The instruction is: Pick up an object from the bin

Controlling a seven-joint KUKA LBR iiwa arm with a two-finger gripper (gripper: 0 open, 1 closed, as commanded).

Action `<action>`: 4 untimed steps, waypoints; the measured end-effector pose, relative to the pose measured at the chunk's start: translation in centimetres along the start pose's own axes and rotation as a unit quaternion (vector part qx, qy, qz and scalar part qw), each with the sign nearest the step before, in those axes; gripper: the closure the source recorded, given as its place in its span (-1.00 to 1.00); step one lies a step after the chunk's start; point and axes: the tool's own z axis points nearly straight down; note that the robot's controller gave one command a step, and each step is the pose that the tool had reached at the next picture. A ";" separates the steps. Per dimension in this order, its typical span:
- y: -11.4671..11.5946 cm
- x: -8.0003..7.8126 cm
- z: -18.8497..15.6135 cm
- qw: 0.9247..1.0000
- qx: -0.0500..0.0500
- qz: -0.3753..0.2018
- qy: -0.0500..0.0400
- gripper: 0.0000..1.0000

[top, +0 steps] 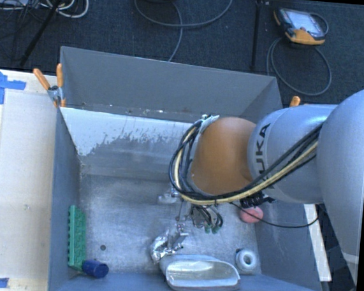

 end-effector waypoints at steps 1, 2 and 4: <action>-2.5 4.1 0.5 0.976 0.007 -0.215 -0.036 -1.00; 0.5 3.2 1.7 0.968 0.009 -0.249 -0.024 -1.00; 4.7 4.2 -9.0 0.970 0.003 -0.245 -0.009 1.00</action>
Offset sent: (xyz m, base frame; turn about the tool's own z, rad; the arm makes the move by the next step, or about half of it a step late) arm -0.0700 -0.0394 -0.0194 -0.4795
